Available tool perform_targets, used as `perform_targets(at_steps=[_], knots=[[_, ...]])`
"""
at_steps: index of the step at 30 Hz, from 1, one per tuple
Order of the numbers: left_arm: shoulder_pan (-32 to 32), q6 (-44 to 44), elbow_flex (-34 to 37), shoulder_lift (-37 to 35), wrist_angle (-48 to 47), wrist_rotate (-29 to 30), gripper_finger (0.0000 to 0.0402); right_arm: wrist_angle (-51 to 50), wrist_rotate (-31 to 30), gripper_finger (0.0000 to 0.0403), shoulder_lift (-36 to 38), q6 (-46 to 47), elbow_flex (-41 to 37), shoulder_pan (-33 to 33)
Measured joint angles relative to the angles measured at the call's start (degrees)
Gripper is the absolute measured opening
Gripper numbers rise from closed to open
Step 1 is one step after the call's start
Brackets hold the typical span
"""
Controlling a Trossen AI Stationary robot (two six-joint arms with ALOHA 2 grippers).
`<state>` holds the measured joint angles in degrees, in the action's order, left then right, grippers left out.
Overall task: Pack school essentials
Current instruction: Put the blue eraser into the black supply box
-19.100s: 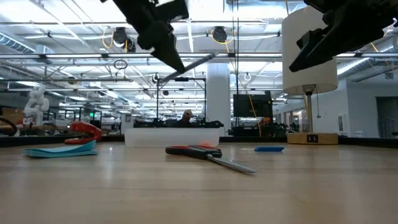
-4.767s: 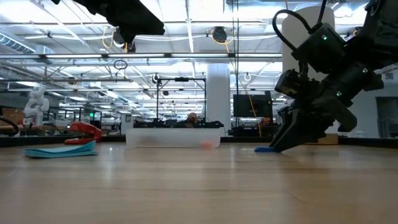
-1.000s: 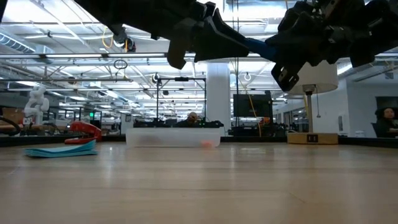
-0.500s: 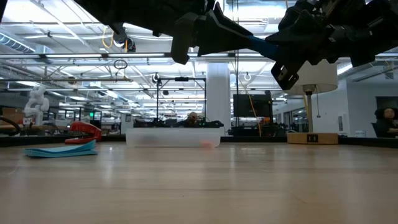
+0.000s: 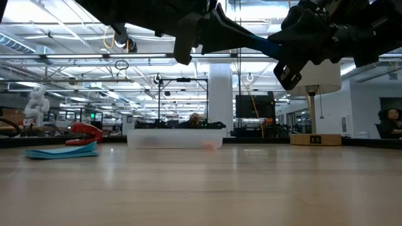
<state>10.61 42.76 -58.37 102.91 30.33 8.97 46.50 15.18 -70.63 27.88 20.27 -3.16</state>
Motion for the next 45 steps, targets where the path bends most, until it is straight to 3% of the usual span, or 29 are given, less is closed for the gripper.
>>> perform_targets(at_steps=[15,21,25,31,34,37,41,45], knots=[[-0.5,-0.6,-0.2,2.4,4.1,-1.1,0.0067,0.7,-0.1,0.0080,0.0,0.0,0.0,0.0],[-0.5,-4.7,-0.1,1.9,4.1,-1.0,0.0022,0.8,0.0,0.0087,0.0,0.0,0.0,0.0],[-0.8,-8.5,-0.1,1.9,4.1,-1.1,0.0019,0.8,0.1,0.0125,0.0,-1.4,0.0,0.0],[-1.8,-17.0,-0.1,0.3,3.7,-1.1,0.0032,0.4,-0.8,0.0222,1.8,-8.0,0.0,-1.0],[-2.9,-23.8,-0.1,-1.8,2.5,-1.2,0.0017,0.0,-5.7,0.0269,4.4,-12.9,0.0,-2.8],[-4.7,-33.6,-0.1,-4.0,0.7,-1.4,0.0014,-0.5,-16.1,0.0299,7.5,-19.9,0.0,-6.2],[-6.9,-47.2,-0.1,-6.5,-2.1,-3.4,0.0022,-2.0,-32.8,0.0304,10.1,-35.5,0.0,-13.3],[-7.9,-57.0,-0.1,-7.3,-2.8,-4.9,0.0033,-1.7,-47.1,0.0282,10.1,-52.0,0.0,-20.6]])
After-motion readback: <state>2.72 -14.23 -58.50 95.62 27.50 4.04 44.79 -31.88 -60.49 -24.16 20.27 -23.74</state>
